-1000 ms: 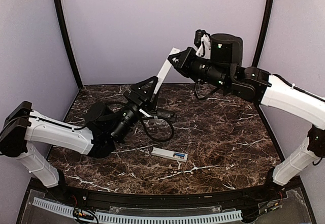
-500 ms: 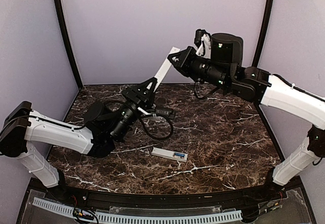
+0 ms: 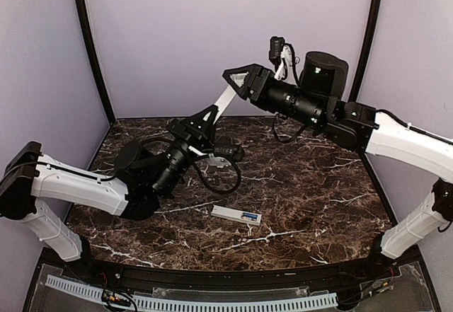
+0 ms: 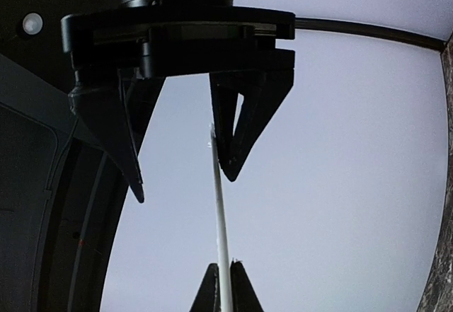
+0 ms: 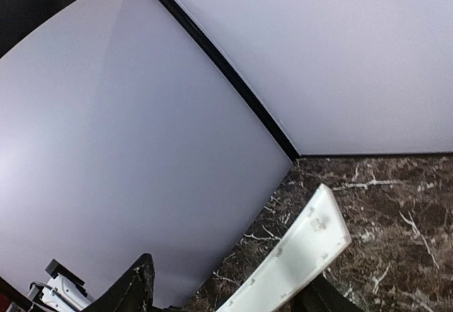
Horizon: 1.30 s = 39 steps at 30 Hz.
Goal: Load the batteries into the remote control
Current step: Pass from the right arm to the left, then pass from the left arm to the right
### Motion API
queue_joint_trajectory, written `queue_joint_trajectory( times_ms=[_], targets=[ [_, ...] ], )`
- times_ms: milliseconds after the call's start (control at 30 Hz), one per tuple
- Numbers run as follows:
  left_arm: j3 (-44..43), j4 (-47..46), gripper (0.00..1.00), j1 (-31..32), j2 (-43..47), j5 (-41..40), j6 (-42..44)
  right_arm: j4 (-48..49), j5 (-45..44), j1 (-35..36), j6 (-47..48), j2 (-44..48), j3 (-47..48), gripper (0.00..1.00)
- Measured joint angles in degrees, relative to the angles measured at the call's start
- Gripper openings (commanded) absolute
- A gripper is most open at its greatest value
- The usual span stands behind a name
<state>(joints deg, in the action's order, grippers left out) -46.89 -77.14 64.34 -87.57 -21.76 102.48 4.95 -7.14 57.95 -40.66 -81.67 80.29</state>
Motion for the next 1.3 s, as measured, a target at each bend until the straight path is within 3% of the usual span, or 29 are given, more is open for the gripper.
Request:
queue_joint_trajectory(
  times_ms=[200,300,433,633,700,1300],
  targets=[
    [-0.9,1.9,0.00,2.3,7.3,-2.1,-14.4,8.8,10.1,0.0,9.7,4.9,-3.7,0.75],
    [-0.9,3.0,0.00,2.8,14.9,-1.2,-25.3,13.4,14.9,0.0,13.2,6.8,-4.7,0.89],
    [-0.9,5.8,0.00,2.8,23.7,1.6,-37.2,18.0,20.3,-0.1,15.5,7.0,-5.4,0.98],
    [-0.7,8.9,0.00,3.1,24.7,5.2,-45.2,22.0,25.4,0.1,14.0,0.9,-2.2,0.96],
    [-0.1,10.7,0.00,3.1,24.0,5.8,-46.3,23.0,26.5,0.5,13.4,-2.0,0.0,0.94],
    [0.3,11.3,0.00,3.7,21.4,5.8,-43.1,27.6,28.9,2.5,2.0,-11.5,10.6,0.41]
  ],
)
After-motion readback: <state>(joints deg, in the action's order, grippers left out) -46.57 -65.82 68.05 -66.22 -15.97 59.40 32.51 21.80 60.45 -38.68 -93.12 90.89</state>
